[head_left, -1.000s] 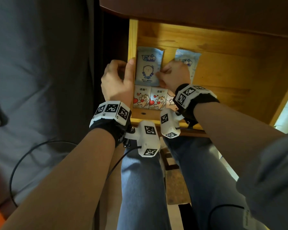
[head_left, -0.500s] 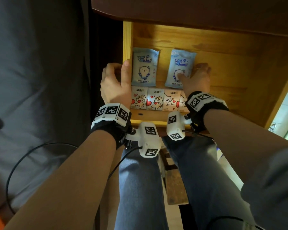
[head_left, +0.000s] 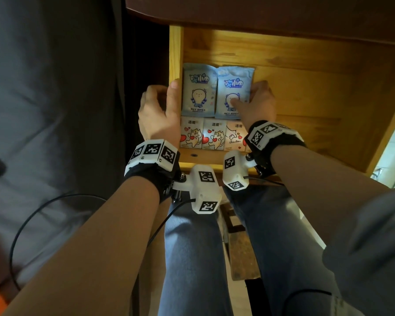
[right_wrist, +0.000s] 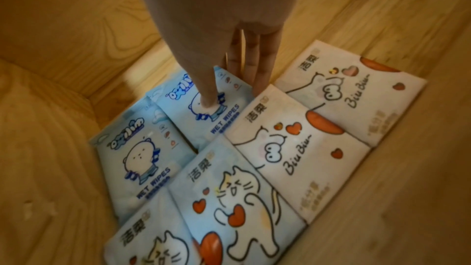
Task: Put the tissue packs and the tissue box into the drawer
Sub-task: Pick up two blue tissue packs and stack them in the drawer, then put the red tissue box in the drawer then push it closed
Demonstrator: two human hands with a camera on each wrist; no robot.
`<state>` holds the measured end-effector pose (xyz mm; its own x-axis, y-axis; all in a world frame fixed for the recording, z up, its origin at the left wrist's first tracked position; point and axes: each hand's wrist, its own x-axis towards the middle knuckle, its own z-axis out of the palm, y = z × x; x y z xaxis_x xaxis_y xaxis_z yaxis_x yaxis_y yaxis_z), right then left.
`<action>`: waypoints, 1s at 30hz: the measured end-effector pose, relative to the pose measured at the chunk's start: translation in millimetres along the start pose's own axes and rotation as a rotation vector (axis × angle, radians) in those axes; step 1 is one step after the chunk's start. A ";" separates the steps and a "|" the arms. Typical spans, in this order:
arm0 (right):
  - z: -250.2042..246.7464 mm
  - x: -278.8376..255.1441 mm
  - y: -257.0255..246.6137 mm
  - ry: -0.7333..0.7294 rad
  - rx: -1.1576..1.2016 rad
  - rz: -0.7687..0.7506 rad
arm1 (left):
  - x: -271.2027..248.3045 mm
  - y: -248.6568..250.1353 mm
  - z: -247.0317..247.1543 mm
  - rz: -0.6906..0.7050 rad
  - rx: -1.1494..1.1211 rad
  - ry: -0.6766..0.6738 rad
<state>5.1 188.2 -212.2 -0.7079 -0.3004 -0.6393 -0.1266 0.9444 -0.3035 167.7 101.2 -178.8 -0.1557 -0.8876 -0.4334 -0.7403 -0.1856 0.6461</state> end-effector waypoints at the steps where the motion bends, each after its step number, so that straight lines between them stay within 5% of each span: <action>1: -1.1 -0.1 0.4 -0.003 -0.026 0.006 | -0.4 0.6 -0.4 -0.003 0.004 -0.003; 15: -58.6 -24.0 16.8 -0.125 0.159 -0.006 | -20.5 66.2 -7.9 0.080 0.115 0.089; 18: -83.4 -25.8 23.2 -0.222 0.207 0.019 | -29.8 94.2 3.2 0.092 0.145 -0.013; 23: -139.1 -13.5 39.3 -0.444 0.298 0.075 | -43.8 140.9 41.4 0.007 0.036 -0.419; 30: -235.4 24.7 57.1 -0.414 0.485 0.032 | -60.4 227.6 97.5 0.018 -0.022 -0.440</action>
<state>-183.1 266.2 -79.0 -0.3668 -0.3916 -0.8439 0.2880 0.8148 -0.5032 -55.1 153.7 -66.8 -0.4359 -0.6276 -0.6451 -0.7215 -0.1848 0.6673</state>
